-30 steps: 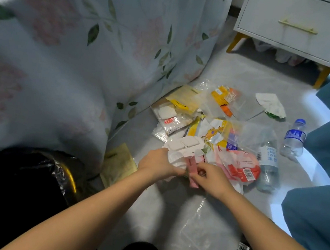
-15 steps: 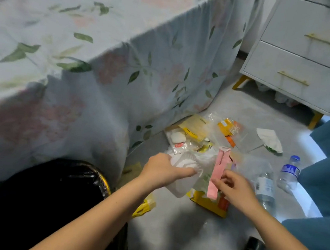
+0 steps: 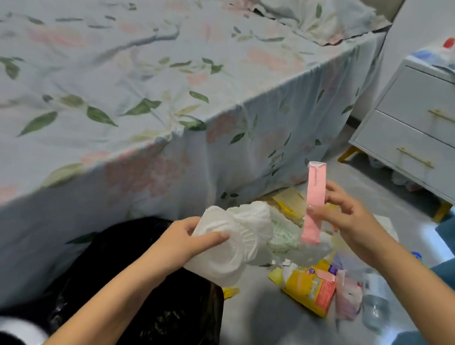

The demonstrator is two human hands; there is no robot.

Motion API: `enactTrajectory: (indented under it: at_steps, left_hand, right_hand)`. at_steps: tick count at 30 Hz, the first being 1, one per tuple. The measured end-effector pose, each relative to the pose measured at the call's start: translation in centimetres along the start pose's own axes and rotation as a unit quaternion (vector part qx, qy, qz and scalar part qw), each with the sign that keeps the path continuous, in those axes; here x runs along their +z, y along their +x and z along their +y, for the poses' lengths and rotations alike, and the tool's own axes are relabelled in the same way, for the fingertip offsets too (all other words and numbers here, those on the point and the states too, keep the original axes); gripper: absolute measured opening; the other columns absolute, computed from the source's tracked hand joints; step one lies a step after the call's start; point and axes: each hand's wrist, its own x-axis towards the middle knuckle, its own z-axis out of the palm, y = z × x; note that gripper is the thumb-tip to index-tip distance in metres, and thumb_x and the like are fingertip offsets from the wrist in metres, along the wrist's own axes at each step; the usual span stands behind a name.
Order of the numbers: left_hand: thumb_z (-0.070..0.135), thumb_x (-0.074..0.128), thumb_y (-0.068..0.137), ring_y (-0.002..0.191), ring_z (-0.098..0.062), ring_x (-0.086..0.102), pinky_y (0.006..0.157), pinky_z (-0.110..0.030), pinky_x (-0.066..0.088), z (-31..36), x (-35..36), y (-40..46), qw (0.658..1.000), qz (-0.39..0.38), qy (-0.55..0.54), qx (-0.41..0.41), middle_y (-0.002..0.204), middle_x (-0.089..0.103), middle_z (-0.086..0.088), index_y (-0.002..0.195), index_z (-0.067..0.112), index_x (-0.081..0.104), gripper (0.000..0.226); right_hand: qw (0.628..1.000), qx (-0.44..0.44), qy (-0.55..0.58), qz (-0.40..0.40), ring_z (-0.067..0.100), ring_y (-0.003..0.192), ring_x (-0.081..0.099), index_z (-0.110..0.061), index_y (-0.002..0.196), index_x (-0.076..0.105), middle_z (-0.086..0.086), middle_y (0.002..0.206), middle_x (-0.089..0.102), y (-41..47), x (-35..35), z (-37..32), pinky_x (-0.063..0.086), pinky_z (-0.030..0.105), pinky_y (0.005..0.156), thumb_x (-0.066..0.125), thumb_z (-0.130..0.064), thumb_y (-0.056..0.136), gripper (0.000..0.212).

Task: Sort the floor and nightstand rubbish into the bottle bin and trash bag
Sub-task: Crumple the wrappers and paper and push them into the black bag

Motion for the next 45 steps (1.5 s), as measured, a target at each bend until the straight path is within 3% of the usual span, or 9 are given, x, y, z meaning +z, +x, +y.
enactTrajectory:
  at_steps: [5,8,11,22,25,31,37,41,45]
  left_hand:
    - [0.053,0.072,0.053,0.078,-0.013,0.070,0.071,-0.023,0.052,0.1,-3.7,-3.5,0.997,-0.017,-0.078,0.011,0.087,0.076,-0.001,0.088,0.017,0.073,0.050]
    - [0.044,0.072,0.051,0.075,-0.015,0.070,0.066,-0.021,0.055,-0.1,-5.2,-4.9,0.985,-0.023,-0.169,0.001,0.087,0.075,-0.006,0.094,0.009,0.071,0.056]
    - [0.034,0.066,0.061,0.079,-0.017,0.072,0.067,-0.023,0.057,0.1,-6.2,-6.6,0.965,-0.040,-0.257,-0.032,0.094,0.075,-0.010,0.107,0.006,0.067,0.054]
    - [0.043,0.055,0.074,0.066,-0.013,0.070,0.062,-0.028,0.054,-2.5,-9.7,-11.0,0.933,0.088,-0.347,-0.047,0.079,0.074,-0.002,0.095,0.014,0.066,0.038]
    - [0.037,0.054,0.088,0.068,-0.014,0.071,0.071,-0.033,0.052,-4.0,-10.8,-11.3,0.933,0.140,-0.322,-0.085,0.083,0.075,-0.004,0.097,0.012,0.068,0.029]
    - [0.049,0.087,0.051,0.081,-0.027,0.072,0.071,-0.035,0.055,-9.3,-9.9,-8.7,0.947,0.151,-0.195,-0.206,0.089,0.076,-0.012,0.097,0.002,0.073,0.066]
    - [0.064,0.074,0.065,0.089,-0.018,0.068,0.082,-0.032,0.055,-11.5,-7.6,-6.4,0.954,0.126,0.118,-0.244,0.098,0.072,-0.006,0.098,0.010,0.071,0.063]
    - [0.048,0.077,0.073,0.115,-0.019,0.058,0.094,-0.025,0.046,-7.5,-6.6,-6.3,0.957,0.232,0.143,-0.096,0.131,0.057,-0.005,0.130,0.011,0.055,0.072]
    - [0.032,0.076,0.079,0.083,0.003,0.066,0.071,-0.008,0.048,-0.6,-5.6,-7.3,0.959,0.266,0.003,0.099,0.099,0.072,0.010,0.103,0.022,0.070,0.026]
  right_hand:
    - [0.974,0.022,-0.077,-0.213,-0.011,0.128,0.038,-0.016,0.068,0.071,-0.033,0.140,0.038,-0.6,4.8,-4.7,0.032,0.026,0.105,0.082,-0.017,0.067,0.011]
    - [0.953,0.011,-0.117,-0.278,0.007,0.118,0.054,-0.015,0.074,0.071,-0.003,0.123,0.063,-0.8,8.2,-4.8,0.036,0.034,0.106,0.085,-0.018,0.066,0.017]
    - [0.957,0.013,-0.088,-0.275,0.014,0.089,0.063,-0.001,0.088,0.069,0.009,0.093,0.069,-1.5,11.3,-4.2,0.049,0.037,0.089,0.080,-0.010,0.066,0.026]
    - [0.995,-0.030,-0.064,-0.077,0.007,0.096,0.067,-0.028,0.109,0.058,-0.009,0.105,0.069,-2.5,14.6,-3.1,0.052,0.028,0.086,0.076,-0.008,0.077,0.042]
    - [0.996,-0.021,-0.073,-0.039,0.007,0.094,0.067,-0.024,0.104,0.065,-0.009,0.102,0.071,-2.9,14.3,-2.7,0.053,0.033,0.090,0.074,-0.005,0.078,0.033]
    - [0.994,-0.007,-0.108,-0.021,0.010,0.098,0.066,-0.018,0.109,0.064,-0.009,0.104,0.070,-3.2,14.2,-2.7,0.052,0.040,0.092,0.078,-0.012,0.075,0.037]
    - [0.984,-0.037,-0.173,0.010,0.009,0.099,0.062,-0.024,0.108,0.063,-0.016,0.104,0.067,-2.8,14.7,-3.4,0.049,0.028,0.084,0.079,-0.021,0.073,0.038]
    - [0.958,-0.069,-0.277,0.033,0.008,0.088,0.055,-0.022,0.110,0.063,-0.014,0.096,0.062,-2.6,15.2,-3.7,0.036,0.010,0.062,0.079,-0.025,0.073,0.040]
    - [0.942,-0.083,-0.324,0.000,0.010,0.078,0.057,-0.025,0.107,0.061,-0.007,0.091,0.067,-2.7,16.2,-3.9,0.039,0.012,0.058,0.077,-0.027,0.073,0.038]
